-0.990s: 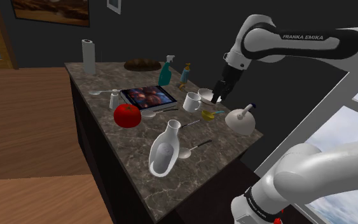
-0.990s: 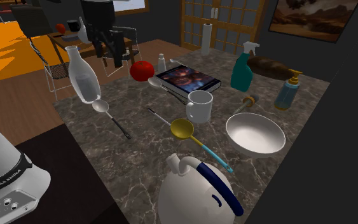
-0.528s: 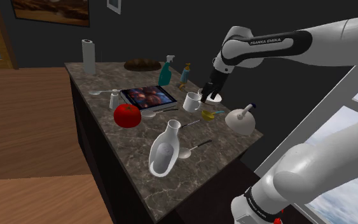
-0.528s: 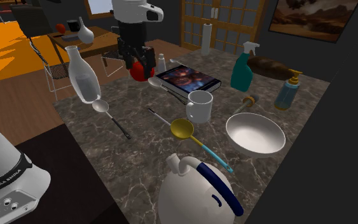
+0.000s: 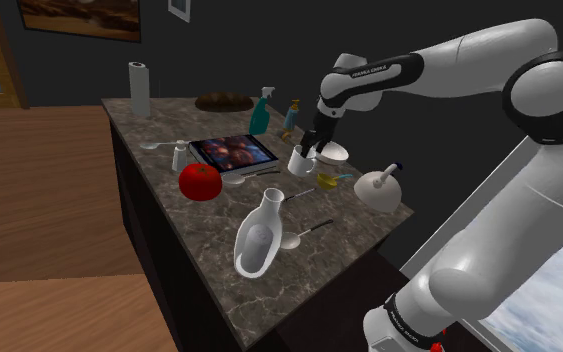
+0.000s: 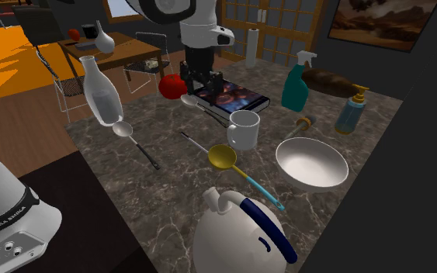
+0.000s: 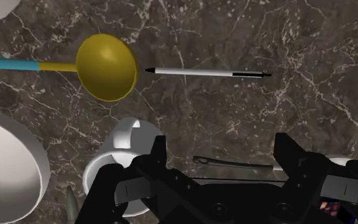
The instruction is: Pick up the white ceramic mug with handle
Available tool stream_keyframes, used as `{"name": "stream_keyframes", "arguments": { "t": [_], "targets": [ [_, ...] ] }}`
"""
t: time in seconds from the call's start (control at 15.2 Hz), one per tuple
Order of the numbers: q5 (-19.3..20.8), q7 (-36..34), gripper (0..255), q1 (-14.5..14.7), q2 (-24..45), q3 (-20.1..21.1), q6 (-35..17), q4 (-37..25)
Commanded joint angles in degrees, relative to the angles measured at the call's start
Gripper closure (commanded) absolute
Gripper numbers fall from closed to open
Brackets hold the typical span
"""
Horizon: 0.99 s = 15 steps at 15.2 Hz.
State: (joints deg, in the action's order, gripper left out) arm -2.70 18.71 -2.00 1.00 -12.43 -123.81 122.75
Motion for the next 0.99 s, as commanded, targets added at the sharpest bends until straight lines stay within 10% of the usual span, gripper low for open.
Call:
{"name": "stream_keyframes", "arguments": {
  "t": [0.0,0.53,0.92],
  "targets": [
    [-0.8,1.0,0,-0.4,4.2,-0.4,-1.4,-3.1],
    [-4.2,4.0,0,-3.0,20.5,-0.5,-3.5,-18.2],
    [-5.0,4.6,0,-3.3,23.0,-0.1,-7.2,-16.9]
  ]
}}
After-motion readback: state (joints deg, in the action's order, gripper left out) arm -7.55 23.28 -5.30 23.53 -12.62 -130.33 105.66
